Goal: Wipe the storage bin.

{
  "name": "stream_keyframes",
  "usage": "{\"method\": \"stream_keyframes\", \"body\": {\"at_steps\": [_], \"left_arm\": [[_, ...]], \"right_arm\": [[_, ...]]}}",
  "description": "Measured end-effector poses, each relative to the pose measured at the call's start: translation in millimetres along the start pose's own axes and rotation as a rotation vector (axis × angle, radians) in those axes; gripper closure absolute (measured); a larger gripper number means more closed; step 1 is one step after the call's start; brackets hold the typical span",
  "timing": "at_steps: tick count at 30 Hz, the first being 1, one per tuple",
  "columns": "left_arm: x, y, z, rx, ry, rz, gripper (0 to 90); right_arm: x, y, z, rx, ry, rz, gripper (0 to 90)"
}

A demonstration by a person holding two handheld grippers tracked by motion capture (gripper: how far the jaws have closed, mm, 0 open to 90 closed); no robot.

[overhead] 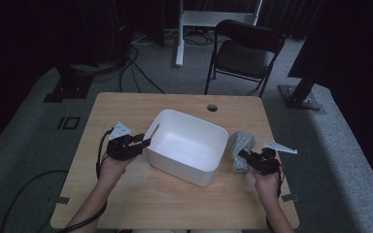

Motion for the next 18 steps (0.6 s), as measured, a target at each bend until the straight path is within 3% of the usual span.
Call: {"method": "stream_keyframes", "body": {"at_steps": [5, 10, 16, 18], "left_arm": [[-4.4, -9.5, -5.0, 0.006, 0.015, -0.022, 60.7], [-8.3, -16.9, -6.1, 0.049, 0.034, -0.022, 60.1], [-12.9, -7.3, 8.5, 0.069, -0.016, -0.027, 57.3], [-11.3, -2.7, 16.2, 0.072, -0.035, -0.051, 57.3]], "right_arm": [[-1.1, 0.3, -1.3, 0.001, 0.002, 0.005, 76.4], [-0.9, 0.4, -1.1, -0.001, -0.001, 0.003, 76.4], [-5.5, 0.6, -1.1, -0.002, -0.006, 0.005, 76.4], [-7.0, 0.5, -2.7, -0.003, -0.006, 0.009, 76.4]]}}
Point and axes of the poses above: each handheld gripper's, and its own axes: x roughly forward along the jaws, z roughly out of its top, y roughly to its left, the point moved 9 cm from there along x, roughly forward along the jaws, and after that the axes turned 15 degrees about y, right-handed, at the moved point
